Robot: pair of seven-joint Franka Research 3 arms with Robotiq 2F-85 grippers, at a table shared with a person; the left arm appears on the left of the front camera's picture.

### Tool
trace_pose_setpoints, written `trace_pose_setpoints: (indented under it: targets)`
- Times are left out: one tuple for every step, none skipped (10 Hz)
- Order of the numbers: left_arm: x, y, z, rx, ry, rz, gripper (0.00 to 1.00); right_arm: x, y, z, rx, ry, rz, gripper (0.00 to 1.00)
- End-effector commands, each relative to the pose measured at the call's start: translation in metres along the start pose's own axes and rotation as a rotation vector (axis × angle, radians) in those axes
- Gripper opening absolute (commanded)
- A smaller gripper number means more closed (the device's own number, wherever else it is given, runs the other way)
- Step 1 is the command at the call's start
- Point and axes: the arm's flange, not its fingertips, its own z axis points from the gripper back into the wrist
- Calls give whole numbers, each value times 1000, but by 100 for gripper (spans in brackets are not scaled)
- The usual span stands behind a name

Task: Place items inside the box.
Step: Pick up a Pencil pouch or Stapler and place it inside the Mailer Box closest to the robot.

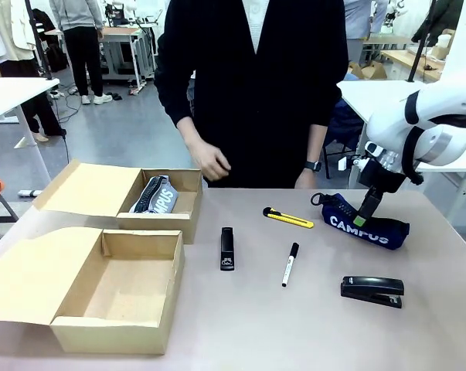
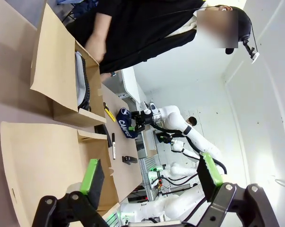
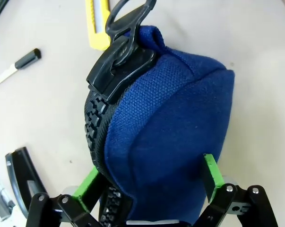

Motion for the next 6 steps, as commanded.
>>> trace_pose_setpoints:
  targets:
    - [0,-2,-1,-25,-16,-22,100,-6,4,5,22,7,-6,70]
    - [0,-2,-1,-25,-16,-22,100,-5,4,8,32,-3,-16,41]
    - [0,-2,-1,-25,-16,-22,100,-6,4,10,46,-11,-24,12]
    - [0,-2,-1,-25,-16,-22,100,-7,3,10,50,-13,-29,0]
    - [0,-2,-1,-25,-16,-22,100,-7,3,10,57,-16,-30,0]
    - [0,-2,-1,-25,-16,-22,100,-7,3,9,59,-14,-31,0]
